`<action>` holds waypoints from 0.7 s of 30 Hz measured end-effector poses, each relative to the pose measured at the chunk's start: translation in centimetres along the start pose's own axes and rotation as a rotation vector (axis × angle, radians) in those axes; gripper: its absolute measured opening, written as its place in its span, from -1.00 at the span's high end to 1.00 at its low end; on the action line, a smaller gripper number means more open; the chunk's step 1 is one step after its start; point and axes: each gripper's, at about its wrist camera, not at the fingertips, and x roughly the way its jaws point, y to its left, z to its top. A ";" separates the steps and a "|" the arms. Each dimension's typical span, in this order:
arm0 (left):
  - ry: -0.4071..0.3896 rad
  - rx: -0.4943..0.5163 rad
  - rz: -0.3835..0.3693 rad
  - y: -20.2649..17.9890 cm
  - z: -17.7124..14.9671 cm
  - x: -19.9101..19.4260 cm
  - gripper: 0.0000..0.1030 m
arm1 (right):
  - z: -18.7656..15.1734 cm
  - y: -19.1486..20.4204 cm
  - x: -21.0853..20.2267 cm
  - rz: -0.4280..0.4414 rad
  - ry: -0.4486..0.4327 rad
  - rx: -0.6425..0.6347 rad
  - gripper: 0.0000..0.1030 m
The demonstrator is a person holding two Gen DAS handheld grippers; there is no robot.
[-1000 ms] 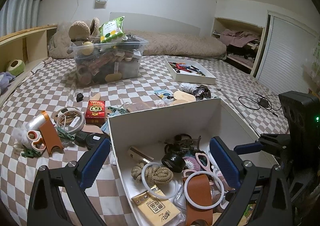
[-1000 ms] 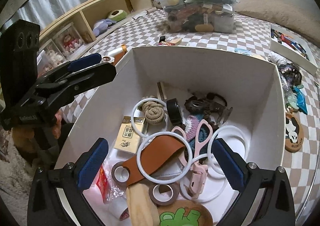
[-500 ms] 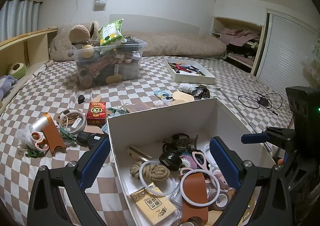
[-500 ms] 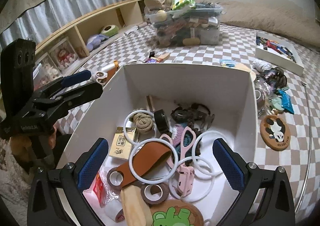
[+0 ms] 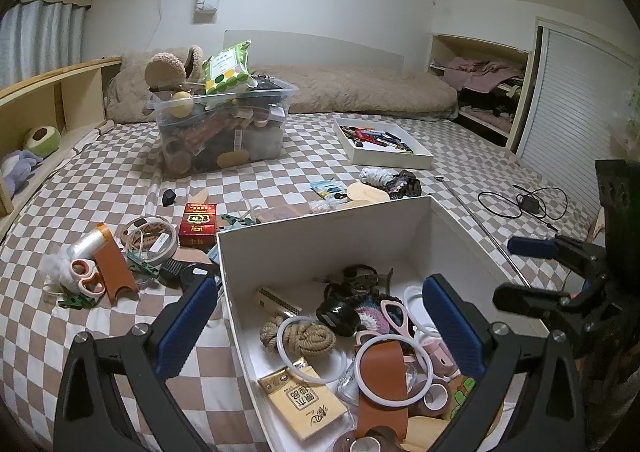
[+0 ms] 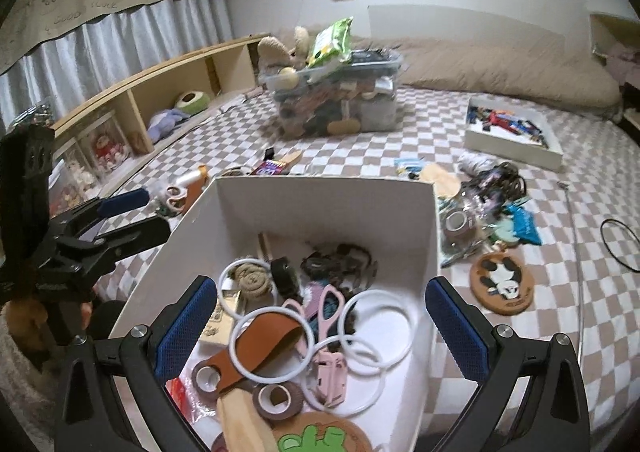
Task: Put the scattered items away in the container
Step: 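Withdraw both tools up and away from the white box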
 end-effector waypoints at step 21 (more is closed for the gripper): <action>0.005 0.008 0.027 -0.6 0.0 -0.6 -1.00 | 0.2 -1.8 -1.6 -0.084 -0.094 0.017 -1.00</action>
